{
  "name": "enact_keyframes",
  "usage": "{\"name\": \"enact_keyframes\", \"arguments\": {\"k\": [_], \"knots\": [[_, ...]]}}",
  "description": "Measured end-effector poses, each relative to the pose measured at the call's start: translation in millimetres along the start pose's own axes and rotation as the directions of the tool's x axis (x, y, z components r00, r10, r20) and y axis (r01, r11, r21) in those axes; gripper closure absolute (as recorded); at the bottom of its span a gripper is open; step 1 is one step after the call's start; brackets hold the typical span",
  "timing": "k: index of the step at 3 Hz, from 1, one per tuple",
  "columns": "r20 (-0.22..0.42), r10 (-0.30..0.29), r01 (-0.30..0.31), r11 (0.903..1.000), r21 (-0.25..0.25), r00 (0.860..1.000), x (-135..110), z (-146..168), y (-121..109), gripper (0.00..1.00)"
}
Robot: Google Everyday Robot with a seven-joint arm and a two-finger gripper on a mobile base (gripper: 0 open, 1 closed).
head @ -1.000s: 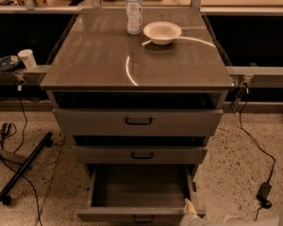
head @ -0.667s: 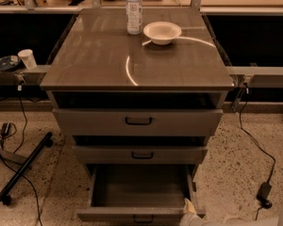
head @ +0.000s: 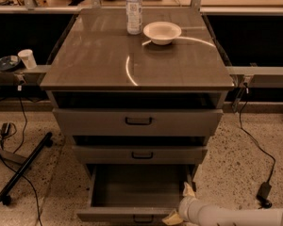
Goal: Open bottom drawer
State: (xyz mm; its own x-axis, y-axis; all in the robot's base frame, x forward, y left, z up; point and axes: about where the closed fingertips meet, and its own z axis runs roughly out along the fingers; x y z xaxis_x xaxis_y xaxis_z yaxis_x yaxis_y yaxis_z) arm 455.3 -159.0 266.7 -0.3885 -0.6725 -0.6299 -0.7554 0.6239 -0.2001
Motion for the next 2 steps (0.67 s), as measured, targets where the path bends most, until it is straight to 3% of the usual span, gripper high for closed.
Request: {"name": "enact_keyframes", "arguments": {"k": [1,2], "knots": [[0.033,0.010,-0.011,0.9995,0.029,0.999,-9.8,-0.2,-33.6,0.00],[0.033,0.011,-0.011,0.9995,0.029,0.999,-9.8,-0.2,-33.6,0.00]]}}
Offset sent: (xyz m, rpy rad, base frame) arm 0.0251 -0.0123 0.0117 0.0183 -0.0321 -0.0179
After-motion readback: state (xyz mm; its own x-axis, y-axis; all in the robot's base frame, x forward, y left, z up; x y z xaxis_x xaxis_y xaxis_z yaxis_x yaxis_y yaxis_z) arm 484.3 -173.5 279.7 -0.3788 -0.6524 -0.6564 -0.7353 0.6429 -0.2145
